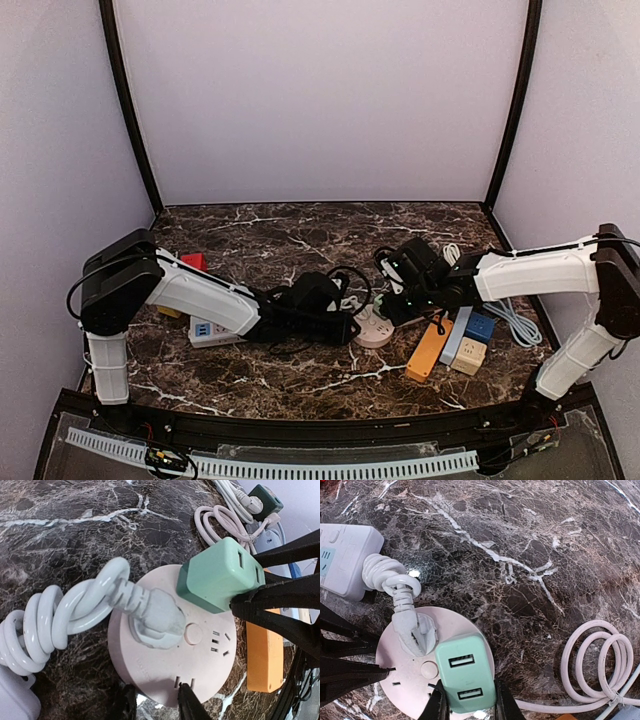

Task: Pull the plug off the socket

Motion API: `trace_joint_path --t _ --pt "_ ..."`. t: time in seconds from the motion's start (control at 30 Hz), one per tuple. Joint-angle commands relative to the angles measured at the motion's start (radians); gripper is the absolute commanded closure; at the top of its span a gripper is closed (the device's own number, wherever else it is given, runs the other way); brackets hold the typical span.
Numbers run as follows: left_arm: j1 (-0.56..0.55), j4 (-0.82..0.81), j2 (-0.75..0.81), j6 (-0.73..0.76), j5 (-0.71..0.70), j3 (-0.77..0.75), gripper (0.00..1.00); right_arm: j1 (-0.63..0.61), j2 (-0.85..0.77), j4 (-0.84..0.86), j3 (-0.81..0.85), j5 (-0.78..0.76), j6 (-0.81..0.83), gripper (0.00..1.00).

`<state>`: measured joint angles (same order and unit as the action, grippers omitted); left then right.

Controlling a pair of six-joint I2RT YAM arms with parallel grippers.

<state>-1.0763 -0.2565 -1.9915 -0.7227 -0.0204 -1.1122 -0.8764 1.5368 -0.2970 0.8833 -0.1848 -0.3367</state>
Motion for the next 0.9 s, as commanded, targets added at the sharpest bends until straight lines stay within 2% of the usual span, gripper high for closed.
trace_joint_path --t 0.0,0.2,0.33,0.7,0.87 --pt "-0.002 0.054 -0.042 0.004 -0.016 0.012 0.77 -0.035 -0.007 0.093 -0.016 0.122 -0.038 1.00" --pt "-0.002 0.054 -0.057 0.004 -0.008 0.014 0.87 -0.036 -0.024 0.114 -0.024 0.152 -0.047 1.00" --pt "-0.003 0.057 -0.059 0.007 -0.012 0.020 0.91 -0.028 -0.043 0.117 -0.027 0.161 -0.056 1.00" --pt "-0.002 0.056 -0.070 0.002 -0.010 0.026 0.93 0.037 -0.099 0.166 -0.066 0.290 -0.120 1.00" --pt "-0.004 0.052 -0.072 0.000 -0.010 0.029 0.94 0.045 -0.109 0.167 -0.076 0.289 -0.125 1.00"
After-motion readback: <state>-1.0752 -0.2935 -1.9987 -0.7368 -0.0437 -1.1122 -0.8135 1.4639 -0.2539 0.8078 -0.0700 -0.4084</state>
